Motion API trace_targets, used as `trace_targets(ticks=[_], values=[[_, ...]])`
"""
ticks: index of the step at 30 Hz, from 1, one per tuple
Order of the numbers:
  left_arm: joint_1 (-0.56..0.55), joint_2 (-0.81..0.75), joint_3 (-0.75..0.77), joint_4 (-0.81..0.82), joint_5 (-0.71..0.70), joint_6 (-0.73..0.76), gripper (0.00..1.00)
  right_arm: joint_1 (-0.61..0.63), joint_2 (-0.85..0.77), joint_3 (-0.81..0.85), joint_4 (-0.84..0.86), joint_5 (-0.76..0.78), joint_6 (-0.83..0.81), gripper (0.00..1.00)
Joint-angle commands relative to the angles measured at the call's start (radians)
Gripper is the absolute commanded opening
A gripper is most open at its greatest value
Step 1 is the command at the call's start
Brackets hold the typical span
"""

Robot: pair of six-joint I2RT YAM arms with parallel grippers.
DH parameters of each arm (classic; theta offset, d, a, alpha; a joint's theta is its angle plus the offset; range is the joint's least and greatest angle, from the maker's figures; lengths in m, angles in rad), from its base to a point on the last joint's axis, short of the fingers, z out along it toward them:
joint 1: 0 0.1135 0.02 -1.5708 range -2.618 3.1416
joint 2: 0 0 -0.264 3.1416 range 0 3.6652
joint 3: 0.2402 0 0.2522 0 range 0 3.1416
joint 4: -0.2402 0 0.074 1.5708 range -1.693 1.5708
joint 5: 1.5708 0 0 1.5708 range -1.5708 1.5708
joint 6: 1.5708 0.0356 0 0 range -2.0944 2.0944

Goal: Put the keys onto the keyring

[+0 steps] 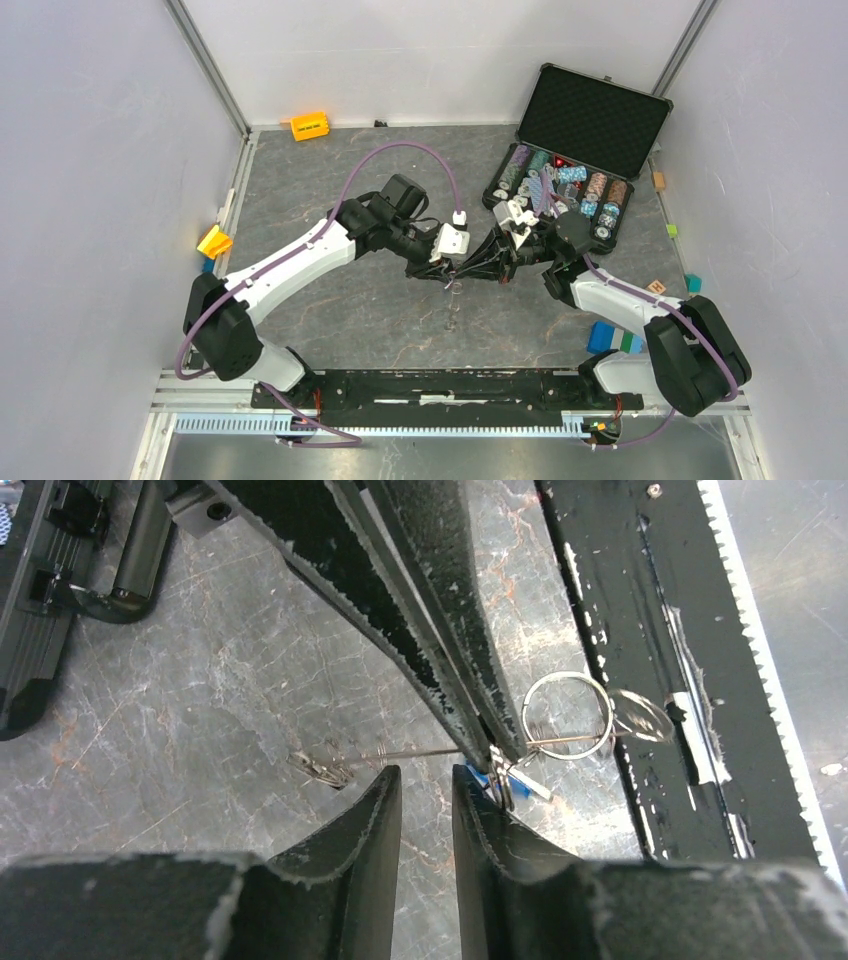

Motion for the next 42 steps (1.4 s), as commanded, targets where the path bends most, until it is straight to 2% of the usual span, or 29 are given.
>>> trace_targets(ticks=[1, 9, 13, 18, 25, 31, 42], values=[[0.003, -0.041, 0.031, 0.025, -0.045, 0.029, 0.34, 0.003, -0.008, 0.011, 0.05, -0.006, -0.011, 0.0], [0.007, -0.109, 0.032, -0.042, -0.131, 0.079, 0.47, 0.003, -0.02, 0.036, -0.108, 0.01, -0.129, 0.0], [0.007, -0.122, 0.046, -0.073, -0.09, 0.085, 0.49, 0.002, -0.018, 0.036, -0.112, 0.012, -0.133, 0.0], [0.006, -0.109, 0.036, -0.076, -0.011, 0.092, 0.48, 0.002, -0.02, 0.038, -0.113, 0.017, -0.132, 0.0], [0.005, -0.093, 0.002, 0.002, 0.045, 0.036, 0.45, 0.003, -0.021, 0.038, -0.112, 0.022, -0.13, 0.0], [0.004, -0.087, -0.029, 0.046, 0.049, 0.012, 0.43, 0.003, -0.018, 0.04, -0.111, 0.022, -0.129, 0.0], [0.003, -0.065, -0.026, 0.048, 0.066, 0.014, 0.32, 0.003, -0.012, 0.041, -0.111, 0.019, -0.129, 0.0]])
